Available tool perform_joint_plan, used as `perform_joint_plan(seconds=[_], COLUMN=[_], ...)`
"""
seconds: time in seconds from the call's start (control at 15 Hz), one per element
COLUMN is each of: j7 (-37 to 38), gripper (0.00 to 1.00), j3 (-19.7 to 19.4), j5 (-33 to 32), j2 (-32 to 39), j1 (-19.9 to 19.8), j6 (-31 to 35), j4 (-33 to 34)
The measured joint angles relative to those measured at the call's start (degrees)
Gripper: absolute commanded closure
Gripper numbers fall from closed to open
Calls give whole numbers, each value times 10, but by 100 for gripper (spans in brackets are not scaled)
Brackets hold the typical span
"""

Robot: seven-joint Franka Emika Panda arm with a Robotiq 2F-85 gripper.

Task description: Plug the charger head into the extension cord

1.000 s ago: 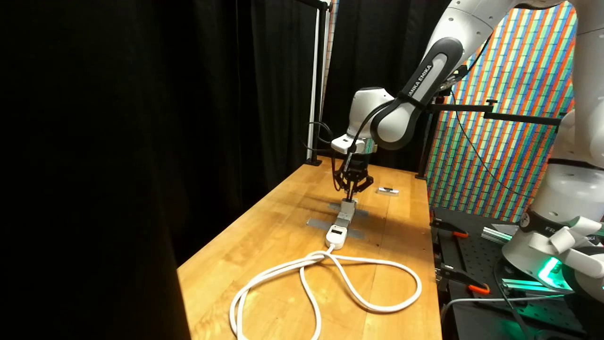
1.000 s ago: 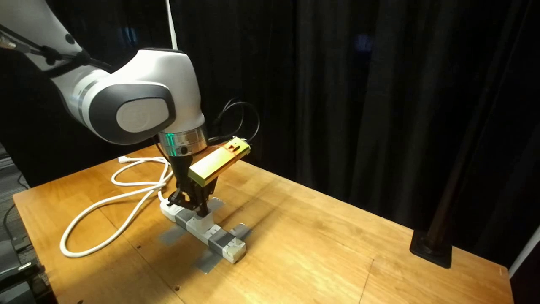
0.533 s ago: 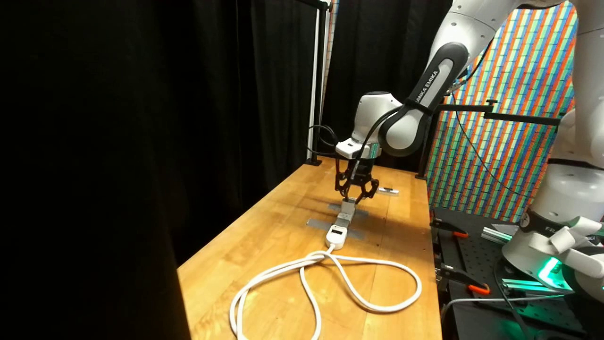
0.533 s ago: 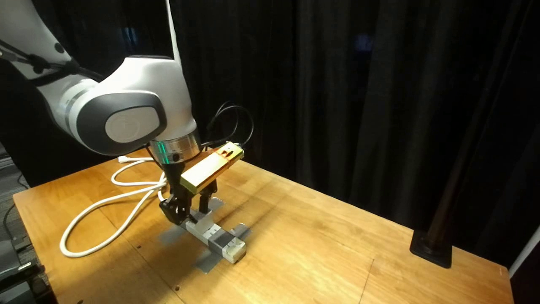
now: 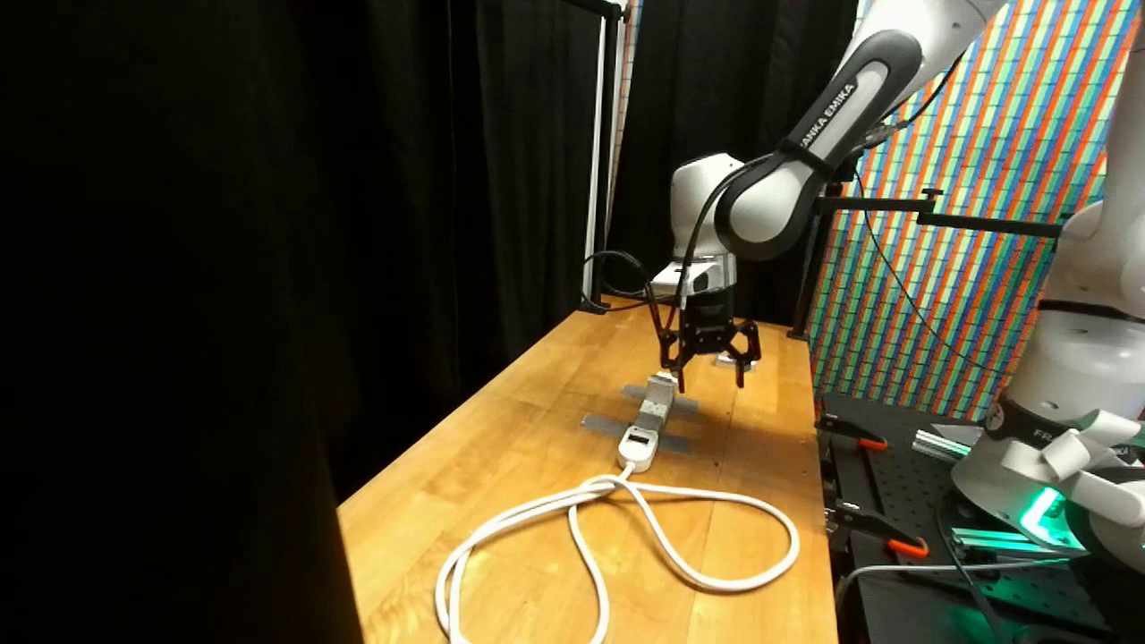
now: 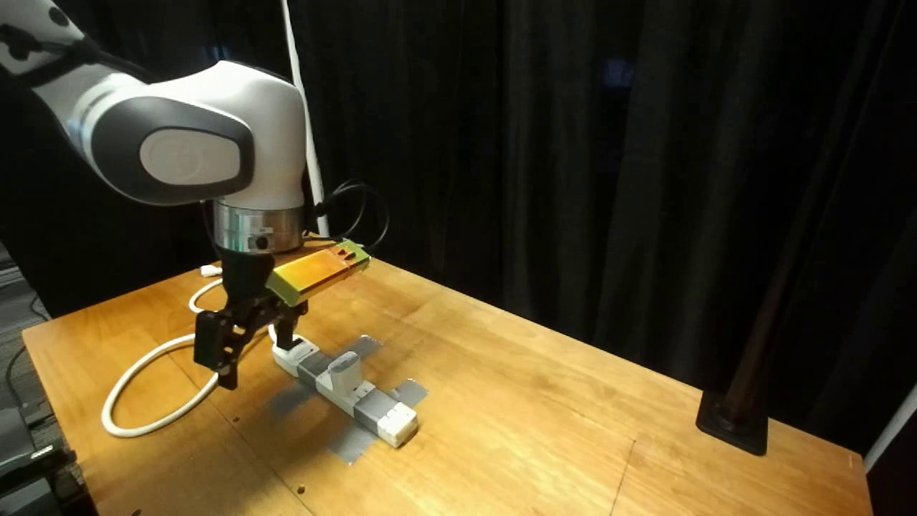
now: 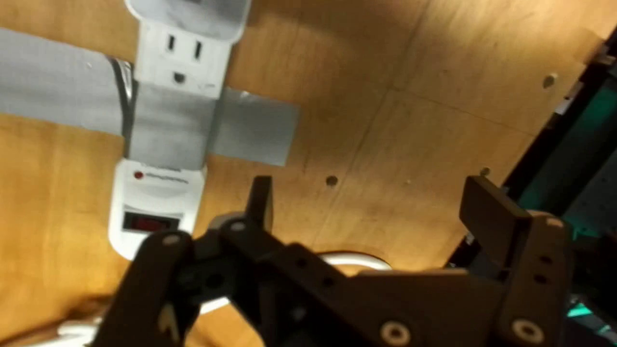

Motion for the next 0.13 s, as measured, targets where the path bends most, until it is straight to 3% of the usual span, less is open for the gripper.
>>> perform_joint_plan(seconds=[0.13], j7=[-45], gripper=[0], j3=[-9], j5=[16], j2=[-31], j1=[3], j6=[-60], j4=[1])
